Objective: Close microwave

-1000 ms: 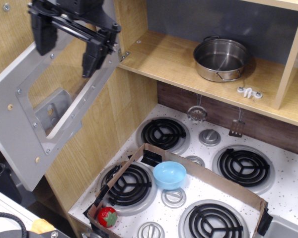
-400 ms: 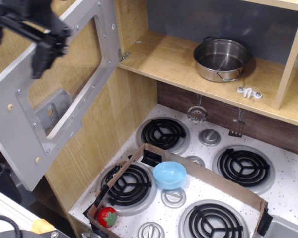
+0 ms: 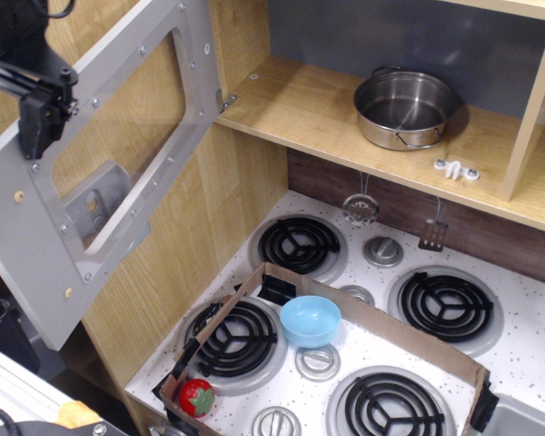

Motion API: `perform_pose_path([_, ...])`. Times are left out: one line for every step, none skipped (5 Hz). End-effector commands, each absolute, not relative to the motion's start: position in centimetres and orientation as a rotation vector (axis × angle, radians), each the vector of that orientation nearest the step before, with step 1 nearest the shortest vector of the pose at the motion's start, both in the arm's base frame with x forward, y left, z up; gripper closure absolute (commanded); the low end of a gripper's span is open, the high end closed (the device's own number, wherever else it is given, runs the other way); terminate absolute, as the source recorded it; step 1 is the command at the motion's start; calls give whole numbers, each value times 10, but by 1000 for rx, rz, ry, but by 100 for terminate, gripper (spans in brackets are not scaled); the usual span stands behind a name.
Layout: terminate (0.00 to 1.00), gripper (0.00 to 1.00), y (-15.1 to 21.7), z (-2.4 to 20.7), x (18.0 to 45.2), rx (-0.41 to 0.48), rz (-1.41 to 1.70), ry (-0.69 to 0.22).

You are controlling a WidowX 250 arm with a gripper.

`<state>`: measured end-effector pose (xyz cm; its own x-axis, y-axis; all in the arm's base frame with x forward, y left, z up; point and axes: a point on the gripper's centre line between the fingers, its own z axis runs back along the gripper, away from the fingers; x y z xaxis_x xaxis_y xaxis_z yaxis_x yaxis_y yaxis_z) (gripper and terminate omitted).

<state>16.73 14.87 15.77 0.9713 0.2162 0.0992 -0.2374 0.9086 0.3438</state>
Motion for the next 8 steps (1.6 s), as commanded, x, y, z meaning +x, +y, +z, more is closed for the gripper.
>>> perform_pose_path([0, 0, 133, 142, 178, 281, 267, -104])
perform_pose_path([0, 0, 114, 141, 189, 237, 274, -122])
perform_pose_path([0, 0, 94, 141, 201, 207, 275, -133])
perform_pose_path([0, 0, 75, 142, 213, 192, 282, -149])
perform_pose_path([0, 0, 53, 146, 238, 154, 283, -151])
perform_pose_path([0, 0, 34, 151, 266, 125, 252, -159])
perform_pose_path([0, 0, 23, 166, 287, 139, 206, -161])
perform_pose_path([0, 0, 19, 206, 302, 213, 143, -185])
